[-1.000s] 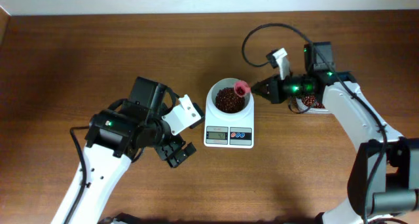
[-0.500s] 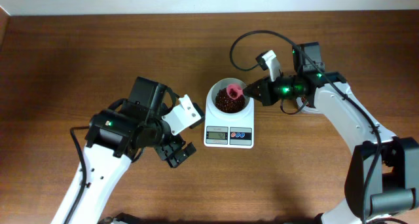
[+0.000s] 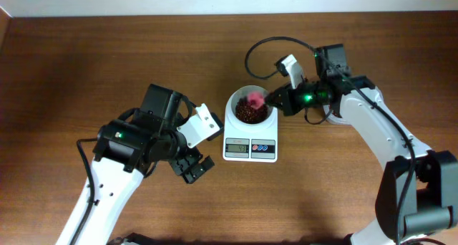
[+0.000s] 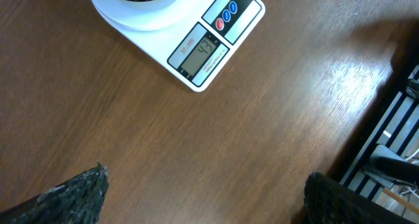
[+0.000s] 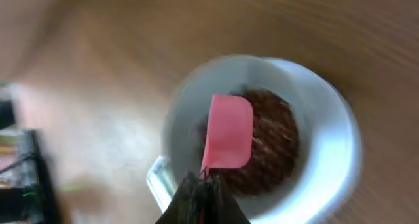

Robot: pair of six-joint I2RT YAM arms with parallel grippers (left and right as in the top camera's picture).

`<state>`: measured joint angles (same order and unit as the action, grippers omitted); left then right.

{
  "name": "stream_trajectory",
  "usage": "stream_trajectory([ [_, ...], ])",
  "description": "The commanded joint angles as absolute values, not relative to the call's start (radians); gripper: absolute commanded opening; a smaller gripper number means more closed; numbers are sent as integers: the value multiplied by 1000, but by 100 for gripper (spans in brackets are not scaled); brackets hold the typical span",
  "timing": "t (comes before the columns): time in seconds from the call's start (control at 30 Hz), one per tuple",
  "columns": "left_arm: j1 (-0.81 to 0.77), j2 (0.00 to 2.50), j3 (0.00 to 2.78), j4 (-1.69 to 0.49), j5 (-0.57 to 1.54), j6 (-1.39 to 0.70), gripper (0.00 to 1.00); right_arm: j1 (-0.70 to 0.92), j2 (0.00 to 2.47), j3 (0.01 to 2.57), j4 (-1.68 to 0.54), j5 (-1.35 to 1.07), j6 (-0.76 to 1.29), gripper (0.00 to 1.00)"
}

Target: Scoop and weigh 50g on scale

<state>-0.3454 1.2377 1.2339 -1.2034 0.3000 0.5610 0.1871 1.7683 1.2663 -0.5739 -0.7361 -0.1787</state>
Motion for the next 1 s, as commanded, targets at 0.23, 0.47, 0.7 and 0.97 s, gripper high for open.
stream_trajectory([
  [0.23,-342,1231,1231,-1202,311,577,99,264,1630,1327,-612,-471,-232,4],
  [0.47,-342,1231,1231,-1202,311,577,99,423,1611,1327,-640,-76,-311,4],
  [0.7,-342,1231,1231,-1202,311,577,99,413,1527,1378,-710,-31,-310,4],
  [0.97,-342,1231,1231,-1202,311,577,99,-85,1369,1370,-992,3,-118,4],
])
